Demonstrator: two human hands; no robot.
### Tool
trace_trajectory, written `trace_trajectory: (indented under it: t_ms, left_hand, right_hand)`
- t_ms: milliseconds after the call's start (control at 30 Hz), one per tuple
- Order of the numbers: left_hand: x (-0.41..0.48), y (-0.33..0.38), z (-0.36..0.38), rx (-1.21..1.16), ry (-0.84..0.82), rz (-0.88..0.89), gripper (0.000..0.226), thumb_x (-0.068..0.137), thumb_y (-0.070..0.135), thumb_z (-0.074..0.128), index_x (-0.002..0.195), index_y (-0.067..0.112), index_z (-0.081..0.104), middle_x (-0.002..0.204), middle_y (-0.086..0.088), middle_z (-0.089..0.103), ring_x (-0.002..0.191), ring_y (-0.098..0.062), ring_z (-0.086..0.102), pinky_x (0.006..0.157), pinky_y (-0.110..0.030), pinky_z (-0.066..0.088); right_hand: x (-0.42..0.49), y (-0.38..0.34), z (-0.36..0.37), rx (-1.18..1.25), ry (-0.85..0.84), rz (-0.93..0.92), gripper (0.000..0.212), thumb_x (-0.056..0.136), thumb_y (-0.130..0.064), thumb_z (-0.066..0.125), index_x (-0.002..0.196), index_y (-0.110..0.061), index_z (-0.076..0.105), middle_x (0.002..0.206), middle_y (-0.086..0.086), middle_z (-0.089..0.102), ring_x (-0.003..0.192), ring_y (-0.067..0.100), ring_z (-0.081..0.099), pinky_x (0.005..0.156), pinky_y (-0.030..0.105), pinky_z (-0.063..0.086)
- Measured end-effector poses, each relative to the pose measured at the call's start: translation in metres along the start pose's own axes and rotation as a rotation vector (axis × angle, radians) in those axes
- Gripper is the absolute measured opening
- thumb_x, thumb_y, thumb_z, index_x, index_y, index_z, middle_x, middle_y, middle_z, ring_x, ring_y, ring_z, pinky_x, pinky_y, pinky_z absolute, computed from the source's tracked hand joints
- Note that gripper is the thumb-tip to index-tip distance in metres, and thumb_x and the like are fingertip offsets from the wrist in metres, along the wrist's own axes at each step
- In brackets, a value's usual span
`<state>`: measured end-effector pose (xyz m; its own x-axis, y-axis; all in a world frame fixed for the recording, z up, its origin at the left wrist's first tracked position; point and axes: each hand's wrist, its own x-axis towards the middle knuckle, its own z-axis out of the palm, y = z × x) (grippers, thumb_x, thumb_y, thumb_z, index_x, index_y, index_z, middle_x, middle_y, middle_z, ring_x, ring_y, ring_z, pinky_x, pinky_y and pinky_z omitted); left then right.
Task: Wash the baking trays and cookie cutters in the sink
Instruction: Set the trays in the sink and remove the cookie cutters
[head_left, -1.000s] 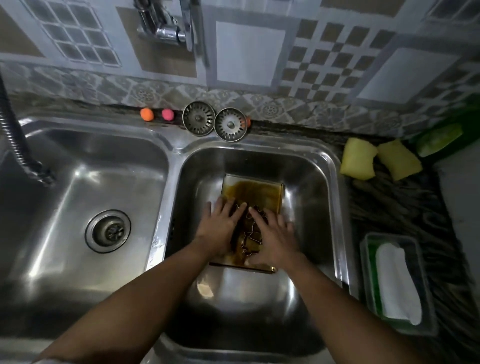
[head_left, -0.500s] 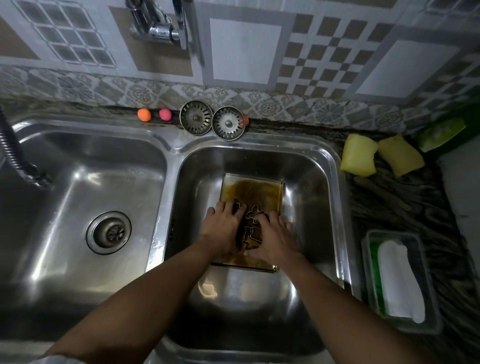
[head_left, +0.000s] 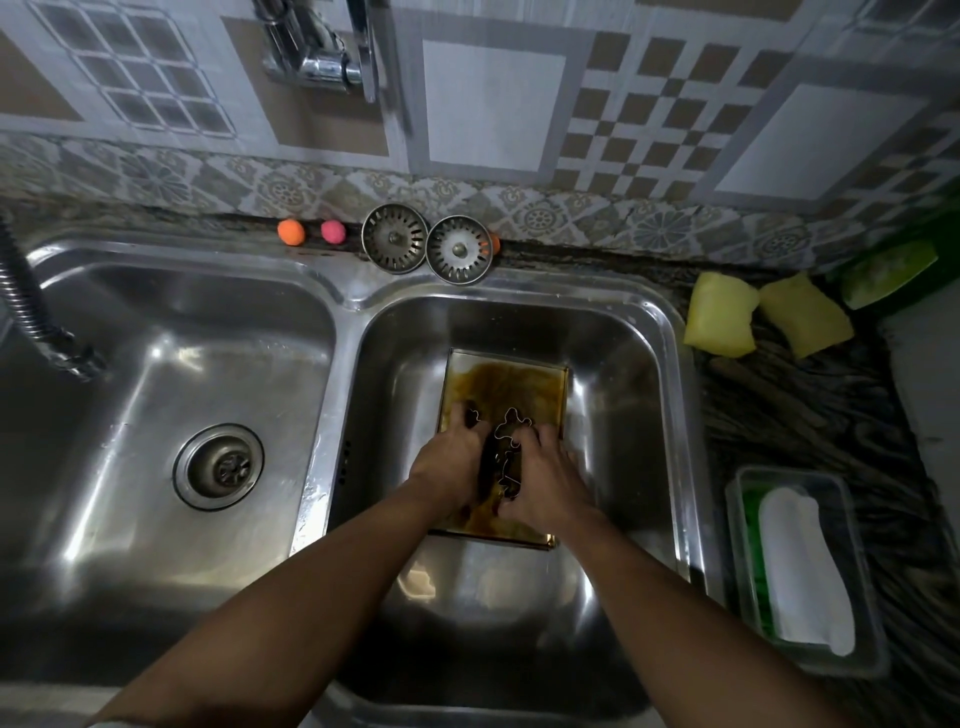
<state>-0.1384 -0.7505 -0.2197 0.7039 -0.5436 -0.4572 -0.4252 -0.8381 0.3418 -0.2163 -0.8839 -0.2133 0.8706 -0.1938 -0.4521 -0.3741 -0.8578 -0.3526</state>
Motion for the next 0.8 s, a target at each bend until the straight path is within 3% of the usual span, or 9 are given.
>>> trace_trajectory:
  t_ms: [300, 633, 800]
  left_hand:
    - [0.002, -0.005, 0.003, -0.112, -0.013, -0.001, 0.098, 0.060, 0.019, 0.093, 0.142, 0.024, 0.040, 0.149, -0.006, 0.019, 0.113, -0.032, 0.061, 0.094, -0.037, 0.056]
    - [-0.006, -0.008, -0.002, -0.133, 0.010, 0.037, 0.096, 0.059, 0.016, 0.093, 0.140, 0.022, 0.042, 0.148, -0.005, 0.020, 0.109, -0.029, 0.062, 0.089, -0.034, 0.058]
    - [-0.024, -0.009, -0.001, -0.159, 0.009, 0.044, 0.097, 0.061, 0.022, 0.092, 0.144, 0.021, 0.041, 0.150, -0.002, 0.017, 0.113, -0.026, 0.058, 0.096, -0.031, 0.054]
  right_hand:
    - [0.002, -0.001, 0.000, -0.018, -0.020, 0.011, 0.095, 0.066, -0.038, 0.086, 0.142, -0.028, 0.031, 0.140, 0.001, 0.026, 0.129, 0.025, 0.037, 0.106, 0.041, 0.035]
    - [0.000, -0.005, -0.004, 0.039, -0.004, 0.026, 0.095, 0.064, -0.037, 0.086, 0.143, -0.029, 0.033, 0.140, -0.002, 0.023, 0.129, 0.028, 0.037, 0.104, 0.041, 0.042]
    - [-0.020, -0.005, -0.002, 0.083, -0.036, 0.028, 0.096, 0.061, -0.045, 0.086, 0.141, -0.031, 0.033, 0.141, -0.005, 0.022, 0.129, 0.029, 0.038, 0.103, 0.047, 0.046]
